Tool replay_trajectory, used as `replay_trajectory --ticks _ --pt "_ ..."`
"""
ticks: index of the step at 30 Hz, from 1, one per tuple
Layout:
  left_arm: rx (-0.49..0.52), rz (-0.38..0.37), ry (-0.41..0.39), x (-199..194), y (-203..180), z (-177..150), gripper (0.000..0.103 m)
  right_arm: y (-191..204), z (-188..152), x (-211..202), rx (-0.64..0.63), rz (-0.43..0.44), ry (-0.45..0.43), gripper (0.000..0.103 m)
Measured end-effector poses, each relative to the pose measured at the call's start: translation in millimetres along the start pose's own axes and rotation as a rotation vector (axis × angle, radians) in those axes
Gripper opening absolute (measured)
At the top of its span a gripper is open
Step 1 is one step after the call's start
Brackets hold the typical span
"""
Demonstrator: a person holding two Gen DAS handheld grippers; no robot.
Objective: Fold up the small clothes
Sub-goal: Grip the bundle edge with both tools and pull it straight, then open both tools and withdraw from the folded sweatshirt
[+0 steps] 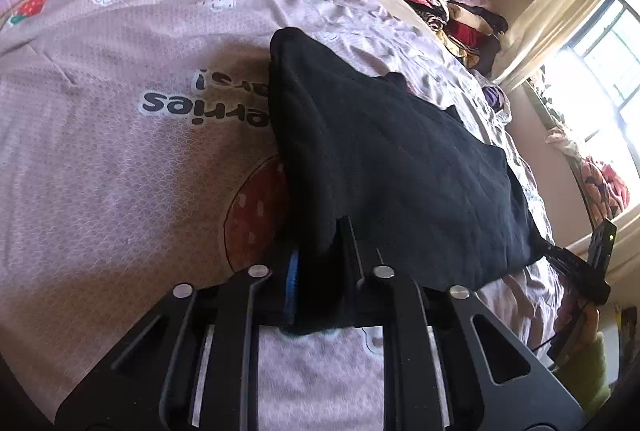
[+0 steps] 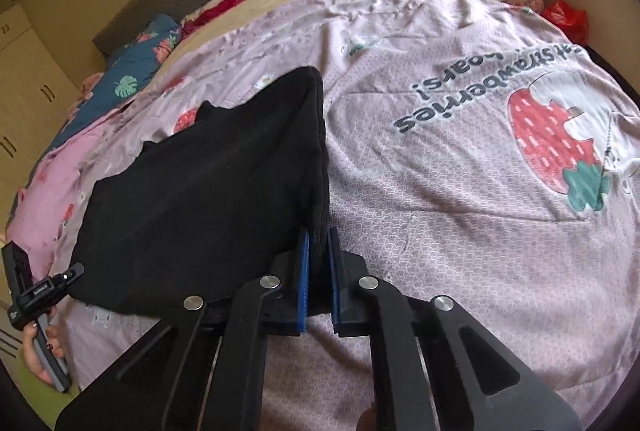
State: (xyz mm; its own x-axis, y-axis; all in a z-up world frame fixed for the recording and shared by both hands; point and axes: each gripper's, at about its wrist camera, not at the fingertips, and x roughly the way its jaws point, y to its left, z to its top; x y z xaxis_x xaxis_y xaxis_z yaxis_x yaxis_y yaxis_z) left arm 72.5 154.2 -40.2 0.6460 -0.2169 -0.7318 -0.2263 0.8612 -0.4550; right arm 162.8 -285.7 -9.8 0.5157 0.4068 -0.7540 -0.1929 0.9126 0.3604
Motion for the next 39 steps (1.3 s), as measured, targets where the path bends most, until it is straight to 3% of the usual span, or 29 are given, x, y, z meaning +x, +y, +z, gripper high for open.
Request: replay_trajectory --ticks 8,18,25,27,28,29,37,39 --pt "0.027 0.012 0.044 -2 1 -13 0.007 -8 -10 3 0.038 -0.052 0.022 0.009" --pt "0.052 0.046 0.044 -5 -3 -18 0.012 -3 -19 -7 0.020 -0.108 0.004 0.016" --pt "0.062 0.062 0.037 -12 -6 -23 0.016 -3 -25 -17 0.023 -0.118 -0.014 0.032" --pt "0.069 0.064 0.035 -15 -7 -24 0.021 -2 -27 -22 0.022 -0.117 -0.021 0.043" --pt "0.072 0.065 0.035 -16 -8 -25 0.023 -1 -27 -24 0.025 -0.116 -0.025 0.056" --pt "0.073 0.066 0.035 -17 -8 -26 0.025 0 -28 -27 0.030 -0.103 -0.033 0.060" --pt "0.085 0.099 0.006 -33 -7 -30 0.056 30 -34 -41 -0.043 -0.074 -0.055 0.084" --pt "0.087 0.111 -0.006 -38 -6 -30 0.073 43 -36 -44 -0.079 -0.066 -0.062 0.088"
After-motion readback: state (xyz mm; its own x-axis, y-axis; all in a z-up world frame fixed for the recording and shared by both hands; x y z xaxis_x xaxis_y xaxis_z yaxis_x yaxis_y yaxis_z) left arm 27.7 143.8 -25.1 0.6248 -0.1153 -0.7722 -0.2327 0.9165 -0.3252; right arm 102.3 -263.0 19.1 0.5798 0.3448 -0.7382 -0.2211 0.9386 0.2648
